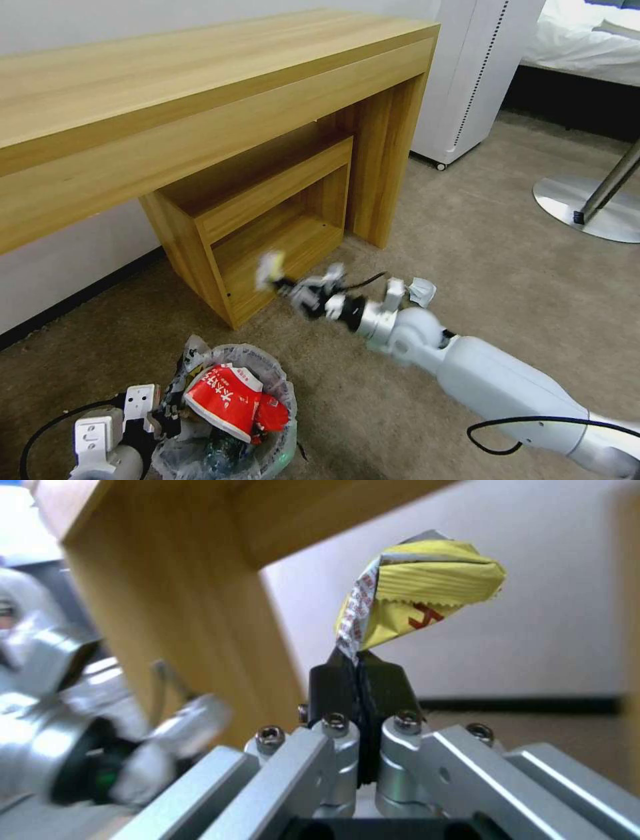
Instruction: Pick up the trash bin and place the garbage on the floor into it.
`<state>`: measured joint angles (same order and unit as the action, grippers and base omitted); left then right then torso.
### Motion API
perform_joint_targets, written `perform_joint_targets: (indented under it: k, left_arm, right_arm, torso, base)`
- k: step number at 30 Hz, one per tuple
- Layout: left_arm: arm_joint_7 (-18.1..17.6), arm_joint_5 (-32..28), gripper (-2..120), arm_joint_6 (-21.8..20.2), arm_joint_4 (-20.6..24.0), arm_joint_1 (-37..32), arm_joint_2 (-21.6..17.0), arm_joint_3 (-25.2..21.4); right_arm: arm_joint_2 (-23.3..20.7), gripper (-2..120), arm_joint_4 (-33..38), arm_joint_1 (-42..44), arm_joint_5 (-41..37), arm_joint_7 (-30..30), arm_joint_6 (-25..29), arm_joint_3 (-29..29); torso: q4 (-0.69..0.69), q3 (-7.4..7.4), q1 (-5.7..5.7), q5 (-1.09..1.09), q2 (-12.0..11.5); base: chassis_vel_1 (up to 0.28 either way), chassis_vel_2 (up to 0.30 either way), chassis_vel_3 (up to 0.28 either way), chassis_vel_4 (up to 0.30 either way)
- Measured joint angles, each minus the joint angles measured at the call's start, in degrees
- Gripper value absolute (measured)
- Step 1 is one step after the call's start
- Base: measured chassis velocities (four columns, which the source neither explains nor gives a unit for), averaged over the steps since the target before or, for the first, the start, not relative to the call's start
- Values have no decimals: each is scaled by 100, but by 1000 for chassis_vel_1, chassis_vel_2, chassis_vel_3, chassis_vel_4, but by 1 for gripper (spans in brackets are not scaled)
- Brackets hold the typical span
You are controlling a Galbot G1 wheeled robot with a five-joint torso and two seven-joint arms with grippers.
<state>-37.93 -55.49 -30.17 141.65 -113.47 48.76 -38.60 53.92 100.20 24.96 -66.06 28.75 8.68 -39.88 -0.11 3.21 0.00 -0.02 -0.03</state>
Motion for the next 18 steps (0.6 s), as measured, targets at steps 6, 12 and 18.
perform_joint_targets:
  k: [6, 12, 18]
  left_arm:
    - [-114, -220, 0, 5, -17, 30, -157, -177]
    - [-138, -187, 0, 36, -83, 14, -161, -231]
    - [-99, -43, 0, 36, -108, 1, -70, -154]
  right_arm:
    - [98, 0, 383, -206, -206, -552, -89, -818]
    - [-198, 0, 763, -44, -298, -734, -173, -1039]
    - [-358, 0, 917, 105, -244, -774, -214, -1163]
  torso:
    - [0, 0, 0, 0, 0]
    - [-1, 0, 0, 0, 0]
    - [-1, 0, 0, 0, 0]
  base:
    - [0, 0, 0, 0]
    - [0, 0, 0, 0]
    - [0, 0, 0, 0]
